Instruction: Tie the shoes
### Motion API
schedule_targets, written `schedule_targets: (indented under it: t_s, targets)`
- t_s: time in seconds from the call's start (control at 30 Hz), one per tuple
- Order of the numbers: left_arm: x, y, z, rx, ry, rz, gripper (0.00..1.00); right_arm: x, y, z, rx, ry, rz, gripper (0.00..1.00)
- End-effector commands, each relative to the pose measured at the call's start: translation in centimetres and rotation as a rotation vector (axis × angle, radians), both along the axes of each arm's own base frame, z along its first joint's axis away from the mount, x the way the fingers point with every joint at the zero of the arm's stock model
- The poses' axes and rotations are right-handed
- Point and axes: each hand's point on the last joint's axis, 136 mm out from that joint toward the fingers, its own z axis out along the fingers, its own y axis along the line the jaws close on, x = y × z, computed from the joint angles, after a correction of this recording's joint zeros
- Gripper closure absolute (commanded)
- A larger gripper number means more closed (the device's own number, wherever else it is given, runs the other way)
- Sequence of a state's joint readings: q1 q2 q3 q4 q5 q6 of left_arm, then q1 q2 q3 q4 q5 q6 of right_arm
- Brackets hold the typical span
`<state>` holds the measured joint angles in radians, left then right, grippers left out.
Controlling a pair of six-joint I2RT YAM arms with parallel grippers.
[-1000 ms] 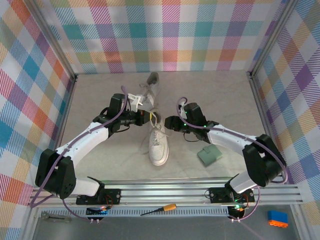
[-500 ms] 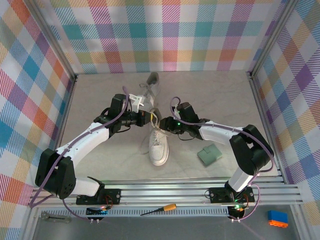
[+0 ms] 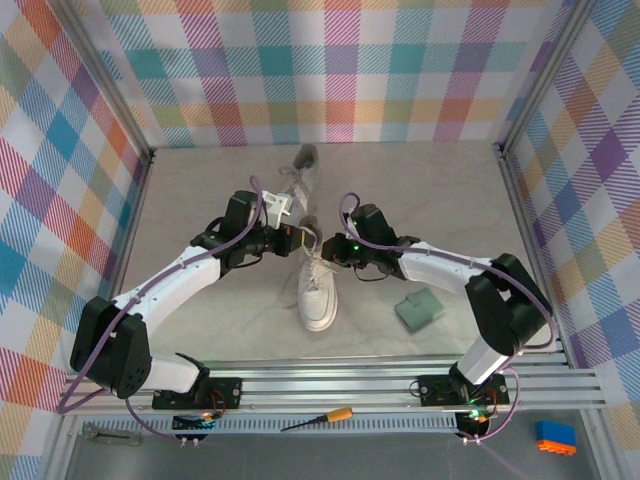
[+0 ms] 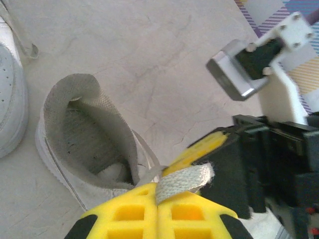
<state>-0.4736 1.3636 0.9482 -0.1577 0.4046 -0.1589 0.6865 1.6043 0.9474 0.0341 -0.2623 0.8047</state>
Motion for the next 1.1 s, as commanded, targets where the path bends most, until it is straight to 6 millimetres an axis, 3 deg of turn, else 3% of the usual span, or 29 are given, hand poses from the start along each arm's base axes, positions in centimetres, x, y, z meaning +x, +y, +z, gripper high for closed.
schedule_targets:
  t_s: [0.0,0.17,0.33,0.5,0.7,0.8,1.07]
  targets:
    - [-0.6,0.2,0.2,0.023,-0.028,-0.006,1.0,-0.9,-0.2,2.2,-0.034,-0.025,-0.002,0.92]
    - [-0.9,0.1,0.1,0.033,-0.03,-0.011,1.0,-2.5,-0.7,1.4,-0.088,0.002,-0.004,0.92]
    - [-1.7,-0.2,-0.7,0.049,-0.027,-0.017,1.0,-2.8,-1.3,-0.9,-0.163,0.001,-0.013,0.9]
    - [-2.0,0.1,-1.5,0.054,-0.016,0.025,1.0,-0.8,-1.9,-1.9,-0.231,-0.091,-0.058,0.88]
    - [-1.3,0.7,-2.0,0.054,0.01,0.107,1.0,1.0,0.0,-2.7,-0.244,-0.146,-0.005,0.83]
    - [-1.3,0.8,-2.0,0.049,0.015,0.115,1.0,0.7,0.6,-2.1,-0.217,-0.16,0.027,0.77]
    - [-1.4,0.5,-1.7,0.028,0.012,0.106,1.0,-0.6,-1.9,1.2,-0.224,-0.298,0.036,0.61]
